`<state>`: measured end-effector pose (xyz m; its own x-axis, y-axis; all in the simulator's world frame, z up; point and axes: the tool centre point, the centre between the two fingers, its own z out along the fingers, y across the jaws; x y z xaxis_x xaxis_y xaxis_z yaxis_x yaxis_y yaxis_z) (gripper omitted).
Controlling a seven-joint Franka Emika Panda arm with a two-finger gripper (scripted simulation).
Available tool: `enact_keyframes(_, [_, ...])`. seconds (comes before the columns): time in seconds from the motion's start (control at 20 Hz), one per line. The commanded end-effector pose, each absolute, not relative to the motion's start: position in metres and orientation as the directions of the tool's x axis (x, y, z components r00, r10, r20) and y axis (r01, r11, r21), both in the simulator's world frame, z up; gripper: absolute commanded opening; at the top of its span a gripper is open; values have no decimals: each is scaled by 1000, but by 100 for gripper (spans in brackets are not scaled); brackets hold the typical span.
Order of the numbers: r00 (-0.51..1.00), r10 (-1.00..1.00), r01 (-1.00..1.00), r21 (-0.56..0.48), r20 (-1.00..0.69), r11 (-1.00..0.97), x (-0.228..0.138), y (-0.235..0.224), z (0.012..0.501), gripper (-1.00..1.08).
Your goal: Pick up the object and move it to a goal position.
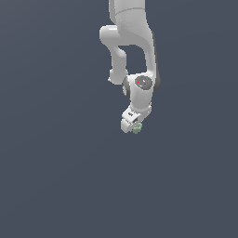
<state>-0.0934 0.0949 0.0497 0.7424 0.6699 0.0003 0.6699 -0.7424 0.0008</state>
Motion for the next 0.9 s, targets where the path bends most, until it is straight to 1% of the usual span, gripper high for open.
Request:
enact_keyframes(0.0, [742, 670, 670, 1, 1, -742, -94, 95, 56, -100])
enact_keyframes(0.4, [742, 671, 671, 2, 0, -742, -99, 95, 99, -100])
enact_keyframes(0.85, [741, 671, 671, 0, 1, -741, -110, 95, 185, -100])
